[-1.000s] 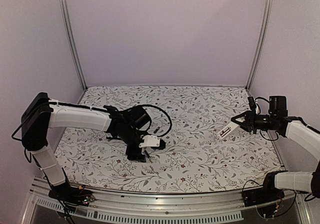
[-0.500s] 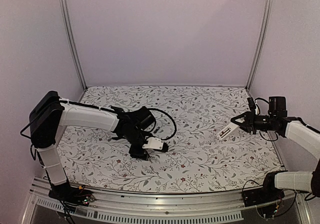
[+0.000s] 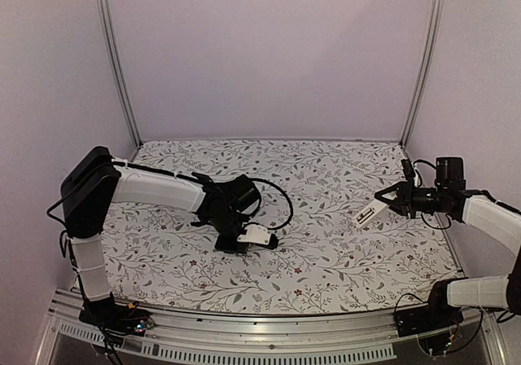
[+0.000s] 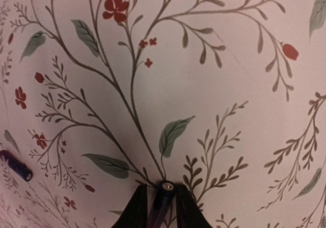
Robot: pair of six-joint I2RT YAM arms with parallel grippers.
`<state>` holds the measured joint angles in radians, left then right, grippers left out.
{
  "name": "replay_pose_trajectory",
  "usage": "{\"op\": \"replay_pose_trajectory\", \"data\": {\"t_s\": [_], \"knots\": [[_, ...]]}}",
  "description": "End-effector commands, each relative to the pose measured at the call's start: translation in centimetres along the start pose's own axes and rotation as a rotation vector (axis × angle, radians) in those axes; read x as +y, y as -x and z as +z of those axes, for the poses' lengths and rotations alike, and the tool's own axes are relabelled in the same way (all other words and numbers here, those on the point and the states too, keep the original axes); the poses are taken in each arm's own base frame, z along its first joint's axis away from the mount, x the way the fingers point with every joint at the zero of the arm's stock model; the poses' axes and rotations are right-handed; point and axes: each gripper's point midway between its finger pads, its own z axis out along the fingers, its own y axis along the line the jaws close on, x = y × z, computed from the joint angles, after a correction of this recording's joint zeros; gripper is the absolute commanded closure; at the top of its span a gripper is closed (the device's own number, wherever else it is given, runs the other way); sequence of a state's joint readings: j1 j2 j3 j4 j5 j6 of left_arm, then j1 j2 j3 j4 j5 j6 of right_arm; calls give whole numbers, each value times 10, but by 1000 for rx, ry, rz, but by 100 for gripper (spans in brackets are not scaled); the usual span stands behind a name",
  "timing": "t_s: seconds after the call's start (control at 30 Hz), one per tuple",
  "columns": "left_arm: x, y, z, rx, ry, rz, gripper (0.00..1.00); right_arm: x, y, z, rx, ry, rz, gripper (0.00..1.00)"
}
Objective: Load the batteries into the remote control
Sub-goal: Pick up the battery from the center of the board.
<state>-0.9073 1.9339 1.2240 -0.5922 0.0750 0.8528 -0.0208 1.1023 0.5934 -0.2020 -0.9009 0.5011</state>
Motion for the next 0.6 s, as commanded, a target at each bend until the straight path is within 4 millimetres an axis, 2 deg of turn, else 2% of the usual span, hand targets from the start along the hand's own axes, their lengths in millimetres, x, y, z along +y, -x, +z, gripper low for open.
{"op": "replay_pose_trajectory", "data": {"t_s": [0.0,0.13,0.23,0.43,0.57], "knots": [[-9,-9,15,41,-76,-27,81,1,1,2,0,18,-5,100],[-3,1,18,13,-78,-53,85,1,2,2,0,20,-3,100],[4,2,20,24,-65,-64,84,3,2,2,0,23,-5,100],[14,-7,9,49,-56,-110,63,4,4,2,-1,26,-5,100],[11,-17,1,76,-69,-108,57,5,4,1,-2,28,-7,100]]}}
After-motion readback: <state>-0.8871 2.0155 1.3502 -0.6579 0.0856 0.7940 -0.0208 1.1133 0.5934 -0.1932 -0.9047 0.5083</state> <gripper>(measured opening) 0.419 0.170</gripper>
